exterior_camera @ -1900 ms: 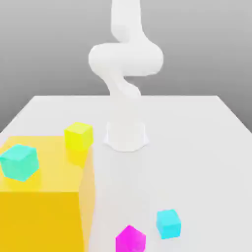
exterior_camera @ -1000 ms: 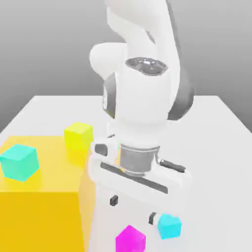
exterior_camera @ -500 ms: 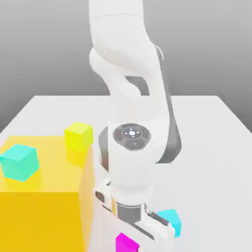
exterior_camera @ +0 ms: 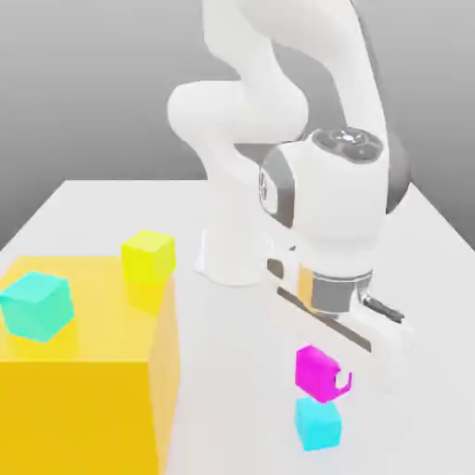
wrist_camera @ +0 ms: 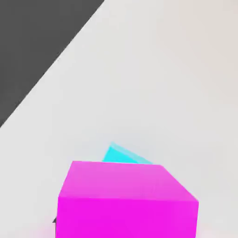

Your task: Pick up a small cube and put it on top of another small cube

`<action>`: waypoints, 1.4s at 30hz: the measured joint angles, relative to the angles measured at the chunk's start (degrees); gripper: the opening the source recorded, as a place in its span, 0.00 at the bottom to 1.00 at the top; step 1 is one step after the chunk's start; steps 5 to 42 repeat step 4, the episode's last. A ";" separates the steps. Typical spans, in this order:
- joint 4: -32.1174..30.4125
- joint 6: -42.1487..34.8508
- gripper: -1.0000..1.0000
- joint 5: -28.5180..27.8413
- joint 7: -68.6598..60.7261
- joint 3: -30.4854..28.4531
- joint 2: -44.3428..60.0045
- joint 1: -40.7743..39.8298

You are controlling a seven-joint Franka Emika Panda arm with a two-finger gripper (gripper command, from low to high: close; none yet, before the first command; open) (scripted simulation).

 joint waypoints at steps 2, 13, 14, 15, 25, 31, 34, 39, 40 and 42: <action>0.06 1.17 1.00 -0.93 0.71 -0.64 1.29 0.48; 0.06 1.17 1.00 -0.93 0.71 -0.64 1.29 0.48; 0.06 1.17 1.00 -0.93 0.71 -0.64 1.29 0.48; 0.06 1.17 1.00 -0.93 0.71 -0.64 1.29 0.48; 0.06 1.17 1.00 -0.93 0.71 -0.64 1.29 0.48; 0.06 1.17 1.00 -0.93 0.71 -0.64 1.29 0.48; 0.06 1.17 1.00 -0.93 0.71 -0.64 1.29 0.48; 0.06 1.17 1.00 -0.93 0.71 -0.64 1.29 0.48; 0.06 1.17 1.00 -0.93 0.71 -0.64 1.29 0.48; 0.06 1.17 1.00 -0.93 0.71 -0.64 1.29 0.48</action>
